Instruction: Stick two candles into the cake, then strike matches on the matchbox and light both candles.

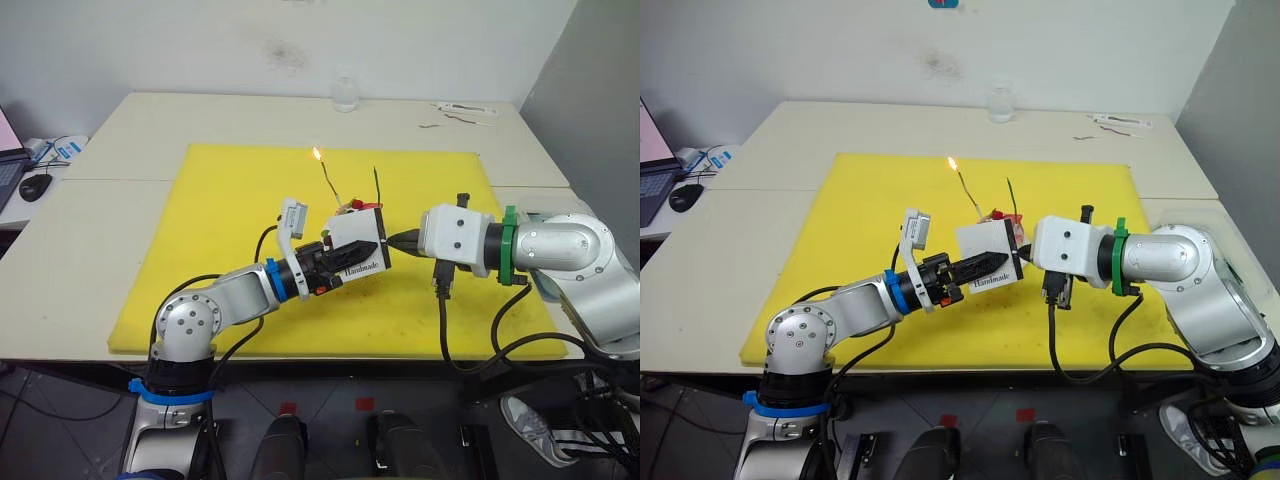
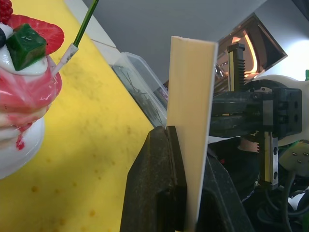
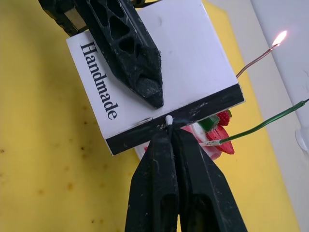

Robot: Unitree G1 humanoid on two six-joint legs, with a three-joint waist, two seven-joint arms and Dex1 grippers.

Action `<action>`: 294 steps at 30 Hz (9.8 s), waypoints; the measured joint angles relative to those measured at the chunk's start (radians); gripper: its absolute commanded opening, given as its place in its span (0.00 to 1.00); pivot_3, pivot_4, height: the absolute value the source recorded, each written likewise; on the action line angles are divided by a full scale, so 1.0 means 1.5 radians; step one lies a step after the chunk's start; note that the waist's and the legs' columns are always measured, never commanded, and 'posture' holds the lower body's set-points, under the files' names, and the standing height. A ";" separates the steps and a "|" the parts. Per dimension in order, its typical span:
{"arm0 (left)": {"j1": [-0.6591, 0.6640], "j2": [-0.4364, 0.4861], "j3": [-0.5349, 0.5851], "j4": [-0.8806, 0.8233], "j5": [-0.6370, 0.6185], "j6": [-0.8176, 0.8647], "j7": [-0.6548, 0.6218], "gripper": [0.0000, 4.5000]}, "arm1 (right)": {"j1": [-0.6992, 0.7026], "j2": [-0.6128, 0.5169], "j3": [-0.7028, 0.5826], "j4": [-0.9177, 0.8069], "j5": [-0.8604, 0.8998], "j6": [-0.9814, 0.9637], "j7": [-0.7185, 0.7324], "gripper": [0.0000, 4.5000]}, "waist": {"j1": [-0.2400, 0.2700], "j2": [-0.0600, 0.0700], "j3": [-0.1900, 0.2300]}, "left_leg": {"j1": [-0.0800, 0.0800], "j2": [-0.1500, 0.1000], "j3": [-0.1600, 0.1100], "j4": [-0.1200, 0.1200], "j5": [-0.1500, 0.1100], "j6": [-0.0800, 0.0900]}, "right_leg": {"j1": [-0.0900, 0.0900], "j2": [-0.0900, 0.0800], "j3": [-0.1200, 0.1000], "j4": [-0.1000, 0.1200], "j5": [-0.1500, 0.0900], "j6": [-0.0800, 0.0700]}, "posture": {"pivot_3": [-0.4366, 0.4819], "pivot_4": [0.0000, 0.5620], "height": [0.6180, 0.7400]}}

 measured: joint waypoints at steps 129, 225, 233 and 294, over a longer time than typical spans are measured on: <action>0.100 0.094 0.016 -0.076 -0.074 -0.035 0.018 0.00 | -0.134 0.127 -0.003 0.253 -0.105 -0.086 -0.100 0.01 | 0.011 -0.002 0.001 | 0.000 0.000 0.001 -0.001 0.001 -0.003 | -0.001 -0.002 -0.001 0.000 0.000 -0.001 | 0.48 0.27 1.00; 0.102 0.094 0.011 -0.079 -0.081 -0.033 0.016 0.00 | -0.052 0.054 -0.067 0.162 -0.103 -0.013 -0.089 0.01 | 0.014 -0.002 0.001 | -0.001 -0.001 0.001 -0.001 0.001 -0.003 | -0.001 -0.002 -0.001 0.000 0.000 -0.001 | 0.48 0.27 1.00; 0.093 0.103 -0.022 -0.090 -0.043 -0.022 -0.044 0.00 | 0.071 -0.047 -0.148 0.154 -0.123 0.028 -0.116 0.01 | 0.014 -0.002 0.001 | -0.001 -0.001 0.001 -0.001 0.001 -0.003 | -0.001 -0.002 -0.001 0.000 0.000 -0.001 | 0.48 0.27 1.00; -0.048 0.003 -0.038 0.246 -0.272 0.168 0.369 0.00 | 0.210 0.038 -0.133 -0.039 0.216 0.111 -0.044 1.00 | -0.002 0.000 0.000 | 0.000 -0.001 -0.001 0.000 0.001 -0.002 | 0.000 -0.001 -0.001 0.000 0.001 0.001 | 0.48 0.27 1.00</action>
